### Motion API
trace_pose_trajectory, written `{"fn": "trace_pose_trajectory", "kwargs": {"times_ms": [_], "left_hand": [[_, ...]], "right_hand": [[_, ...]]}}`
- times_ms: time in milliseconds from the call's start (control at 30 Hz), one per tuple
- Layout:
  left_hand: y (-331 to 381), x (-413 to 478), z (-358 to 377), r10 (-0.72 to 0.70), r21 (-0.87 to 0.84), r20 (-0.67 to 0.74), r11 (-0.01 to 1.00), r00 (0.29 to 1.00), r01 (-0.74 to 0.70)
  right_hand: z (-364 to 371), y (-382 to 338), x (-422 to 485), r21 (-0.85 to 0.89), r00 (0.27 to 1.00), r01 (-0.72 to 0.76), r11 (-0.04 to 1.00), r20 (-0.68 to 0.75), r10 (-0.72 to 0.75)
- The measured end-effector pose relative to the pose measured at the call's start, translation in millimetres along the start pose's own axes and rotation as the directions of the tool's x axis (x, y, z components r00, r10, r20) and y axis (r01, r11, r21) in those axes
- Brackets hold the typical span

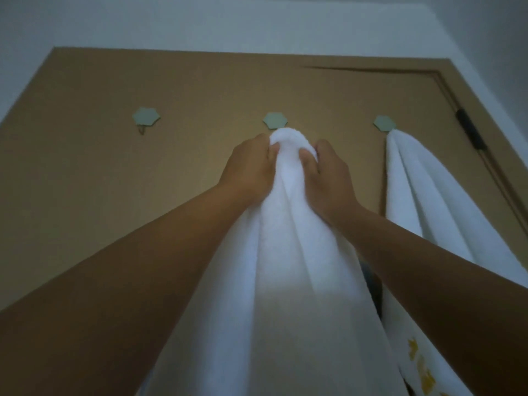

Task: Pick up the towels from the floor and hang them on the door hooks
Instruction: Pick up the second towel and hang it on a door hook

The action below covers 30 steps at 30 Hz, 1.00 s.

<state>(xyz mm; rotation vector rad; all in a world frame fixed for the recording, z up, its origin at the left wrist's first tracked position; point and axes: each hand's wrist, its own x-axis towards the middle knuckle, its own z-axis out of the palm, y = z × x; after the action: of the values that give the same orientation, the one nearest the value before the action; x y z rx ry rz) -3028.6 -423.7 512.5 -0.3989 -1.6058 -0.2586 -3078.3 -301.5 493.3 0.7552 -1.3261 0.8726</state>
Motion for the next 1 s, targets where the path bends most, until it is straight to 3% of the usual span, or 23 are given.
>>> {"fn": "trace_pose_trajectory", "kwargs": {"times_ms": [233, 433, 600, 833, 1000], "left_hand": [[-16, 57, 12, 0.061, 0.126, -0.106, 0.991, 0.993, -0.047], [-25, 98, 24, 0.017, 0.209, -0.18, 0.978, 0.984, 0.021], [-33, 110, 44, -0.023, 0.222, -0.131, 0.974, 0.991, 0.052], [-42, 90, 52, 0.006, 0.109, -0.132, 0.994, 0.991, 0.008], [-36, 74, 45, -0.011, 0.02, 0.016, 1.0, 1.0, 0.011]], "right_hand": [[21, 16, 63, -0.261, 0.996, 0.071, 0.963, -0.032, -0.082], [28, 20, 93, -0.196, 0.987, 0.072, 0.978, -0.124, -0.097], [39, 37, 106, -0.307, 0.997, -0.01, 0.952, -0.076, -0.014], [41, 48, 94, -0.259, 0.998, 0.002, 0.966, -0.066, -0.02], [39, 44, 66, -0.199, 0.998, 0.066, 0.978, 0.007, -0.066]]}}
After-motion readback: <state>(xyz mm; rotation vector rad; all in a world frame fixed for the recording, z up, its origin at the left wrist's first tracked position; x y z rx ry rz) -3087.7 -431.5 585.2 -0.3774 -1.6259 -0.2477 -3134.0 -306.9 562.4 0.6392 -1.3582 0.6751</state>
